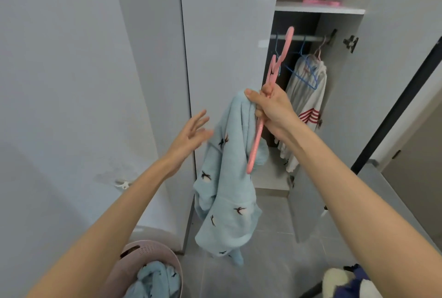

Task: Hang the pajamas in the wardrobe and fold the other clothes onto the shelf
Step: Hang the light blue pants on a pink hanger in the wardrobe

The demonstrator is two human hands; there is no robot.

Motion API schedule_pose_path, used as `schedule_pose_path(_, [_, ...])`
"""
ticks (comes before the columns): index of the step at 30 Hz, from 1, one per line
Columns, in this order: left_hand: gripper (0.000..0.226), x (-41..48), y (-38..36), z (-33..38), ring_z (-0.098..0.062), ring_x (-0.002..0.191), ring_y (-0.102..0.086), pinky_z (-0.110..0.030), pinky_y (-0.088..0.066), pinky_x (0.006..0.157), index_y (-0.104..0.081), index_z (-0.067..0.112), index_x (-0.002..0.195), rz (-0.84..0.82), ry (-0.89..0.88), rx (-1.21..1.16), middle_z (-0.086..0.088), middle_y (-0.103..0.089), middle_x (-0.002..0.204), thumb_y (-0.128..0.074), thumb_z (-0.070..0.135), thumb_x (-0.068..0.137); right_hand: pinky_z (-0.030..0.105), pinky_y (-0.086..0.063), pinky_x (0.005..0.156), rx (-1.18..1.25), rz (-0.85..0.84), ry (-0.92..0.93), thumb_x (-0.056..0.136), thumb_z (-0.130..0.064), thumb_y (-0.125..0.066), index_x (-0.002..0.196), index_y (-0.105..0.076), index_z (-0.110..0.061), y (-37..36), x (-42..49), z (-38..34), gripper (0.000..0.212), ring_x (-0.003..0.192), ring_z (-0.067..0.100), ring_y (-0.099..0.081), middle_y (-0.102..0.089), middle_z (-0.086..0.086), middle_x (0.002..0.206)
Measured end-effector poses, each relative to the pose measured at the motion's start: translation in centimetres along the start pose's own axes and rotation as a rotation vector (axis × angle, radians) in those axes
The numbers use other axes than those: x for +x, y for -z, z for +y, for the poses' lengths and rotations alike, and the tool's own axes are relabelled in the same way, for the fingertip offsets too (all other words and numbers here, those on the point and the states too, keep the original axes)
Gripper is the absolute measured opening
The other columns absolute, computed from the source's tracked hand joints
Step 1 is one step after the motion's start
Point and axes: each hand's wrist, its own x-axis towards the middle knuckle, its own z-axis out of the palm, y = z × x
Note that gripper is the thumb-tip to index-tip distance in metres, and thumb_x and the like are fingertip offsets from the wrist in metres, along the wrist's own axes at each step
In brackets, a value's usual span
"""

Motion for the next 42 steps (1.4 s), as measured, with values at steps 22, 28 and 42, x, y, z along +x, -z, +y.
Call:
schedule_pose_path(22, [0.016, 0.0, -2.3, 1.4, 0.010, 0.069, -0.052, -0.008, -0.043, 0.063, -0.045, 0.029, 0.086, 0.291, -0.303, 0.223, 0.013, -0.055, 0.083, -0.054, 0.020, 0.094, 0.015, -0.025, 0.038, -0.151, 0.037, 0.093, 0.091, -0.013, -0.062, 0.067, -0.029, -0.022, 0.7, 0.1, -1.8, 0.042, 0.040, 0.003, -0.029, -0.034, -0.009, 0.050])
schedule_pose_path(28, [0.009, 2.1, 0.1, 4.6, -0.013, 0.078, -0.061, -0.031, -0.054, 0.071, -0.050, 0.024, 0.088, 0.416, -0.132, -0.115, 0.000, -0.062, 0.087, -0.053, 0.026, 0.096, 0.020, -0.026, 0.049, -0.426, -0.176, -0.071, 0.084, -0.036, -0.070, 0.071, -0.036, -0.024, 1.5, -1.0, 1.2, 0.038, 0.056, 0.009, -0.027, -0.035, -0.004, 0.062])
schedule_pose_path(42, [0.009, 2.7, 3.3, 5.9, -0.010, 0.069, -0.062, -0.022, -0.053, 0.061, -0.057, 0.023, 0.089, 0.263, 0.030, -0.017, 0.002, -0.066, 0.081, -0.057, 0.031, 0.093, 0.005, -0.039, 0.047, -0.151, -0.023, 0.164, 0.087, -0.022, -0.068, 0.108, -0.060, -0.017, -3.4, -2.4, 1.6, 0.022, 0.052, -0.008, -0.056, -0.063, -0.022, 0.062])
